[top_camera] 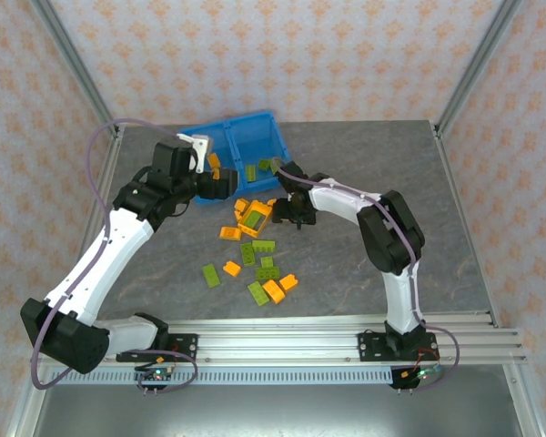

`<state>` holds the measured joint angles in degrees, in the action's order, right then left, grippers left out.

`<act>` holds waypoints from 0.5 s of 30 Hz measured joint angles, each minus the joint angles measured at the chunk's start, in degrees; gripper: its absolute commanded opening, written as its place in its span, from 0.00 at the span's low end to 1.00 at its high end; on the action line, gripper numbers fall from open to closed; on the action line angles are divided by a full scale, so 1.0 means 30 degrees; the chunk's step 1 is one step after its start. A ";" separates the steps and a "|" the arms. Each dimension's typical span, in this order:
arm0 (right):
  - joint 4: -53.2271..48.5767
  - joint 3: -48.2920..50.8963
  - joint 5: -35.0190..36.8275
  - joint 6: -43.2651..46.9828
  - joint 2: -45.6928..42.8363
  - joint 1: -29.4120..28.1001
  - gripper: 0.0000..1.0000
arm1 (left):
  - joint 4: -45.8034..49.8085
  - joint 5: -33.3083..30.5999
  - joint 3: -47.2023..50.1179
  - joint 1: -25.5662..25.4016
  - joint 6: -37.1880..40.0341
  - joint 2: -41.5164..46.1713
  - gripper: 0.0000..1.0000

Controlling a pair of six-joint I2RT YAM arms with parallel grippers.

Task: Sort the legos into containers by color

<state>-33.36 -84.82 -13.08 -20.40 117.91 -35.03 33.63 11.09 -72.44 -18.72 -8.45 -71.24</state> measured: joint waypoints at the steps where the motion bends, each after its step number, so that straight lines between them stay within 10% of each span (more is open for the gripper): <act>1: 0.0000 -0.0182 0.0015 -0.0044 0.0153 -0.0044 0.71 | -0.0007 -0.0007 0.0029 0.0000 0.0000 0.0000 1.00; 15: -0.0721 -0.0969 0.1800 -0.0539 0.0823 -0.0313 0.42 | -0.0073 -0.0350 0.0321 0.0000 -0.0015 -0.0022 1.00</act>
<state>-35.53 -87.72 -7.68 -22.02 120.38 -35.97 33.41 10.04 -71.48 -18.72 -8.49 -71.31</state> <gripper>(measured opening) 0.447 0.998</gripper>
